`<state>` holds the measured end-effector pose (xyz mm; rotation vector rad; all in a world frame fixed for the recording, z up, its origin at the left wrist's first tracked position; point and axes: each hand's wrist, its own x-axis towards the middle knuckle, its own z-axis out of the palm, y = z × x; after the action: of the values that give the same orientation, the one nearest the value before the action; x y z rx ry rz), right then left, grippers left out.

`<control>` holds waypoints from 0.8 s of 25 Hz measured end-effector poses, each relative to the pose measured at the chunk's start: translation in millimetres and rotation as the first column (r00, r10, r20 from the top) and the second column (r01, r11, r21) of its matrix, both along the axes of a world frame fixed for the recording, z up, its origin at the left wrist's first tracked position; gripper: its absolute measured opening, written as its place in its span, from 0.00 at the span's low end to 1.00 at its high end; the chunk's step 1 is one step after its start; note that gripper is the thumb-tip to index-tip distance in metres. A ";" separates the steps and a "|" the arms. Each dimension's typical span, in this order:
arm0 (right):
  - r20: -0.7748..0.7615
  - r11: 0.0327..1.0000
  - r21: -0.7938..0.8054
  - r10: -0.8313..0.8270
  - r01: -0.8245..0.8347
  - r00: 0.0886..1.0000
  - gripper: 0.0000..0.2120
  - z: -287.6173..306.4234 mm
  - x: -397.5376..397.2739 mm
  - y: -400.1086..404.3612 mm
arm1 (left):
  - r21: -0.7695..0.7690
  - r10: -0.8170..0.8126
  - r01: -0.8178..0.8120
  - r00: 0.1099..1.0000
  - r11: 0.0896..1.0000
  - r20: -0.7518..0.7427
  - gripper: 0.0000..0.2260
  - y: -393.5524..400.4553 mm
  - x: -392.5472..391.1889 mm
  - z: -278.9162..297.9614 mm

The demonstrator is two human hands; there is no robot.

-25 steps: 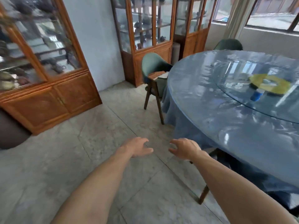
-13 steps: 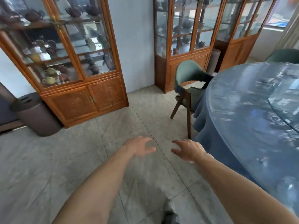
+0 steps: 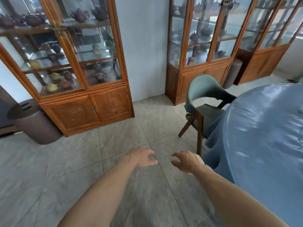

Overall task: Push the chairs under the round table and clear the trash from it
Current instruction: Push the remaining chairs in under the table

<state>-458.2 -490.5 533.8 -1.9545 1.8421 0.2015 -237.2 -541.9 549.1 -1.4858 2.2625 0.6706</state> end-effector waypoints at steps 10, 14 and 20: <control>-0.030 1.000 0.012 -0.017 0.017 0.999 0.21 -21.2 -3.4 -156.7 | 0.057 -0.013 0.016 0.999 0.998 -0.048 0.31 -172.5 -11.0 -42.6; -0.039 0.999 0.000 -0.048 0.048 0.998 0.21 -17.3 7.8 -244.9 | 0.087 -0.058 0.059 0.998 0.994 -0.016 0.30 -272.4 -0.2 -51.7; -0.053 0.994 -0.022 -0.113 0.112 0.992 0.20 -5.5 19.6 -362.6 | 0.113 -0.106 0.107 0.994 0.988 -0.016 0.22 -393.7 5.6 -47.2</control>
<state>-438.6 -853.1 528.3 -1.8683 1.9887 0.2043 -231.6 -935.6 501.9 -1.3023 2.2520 0.7622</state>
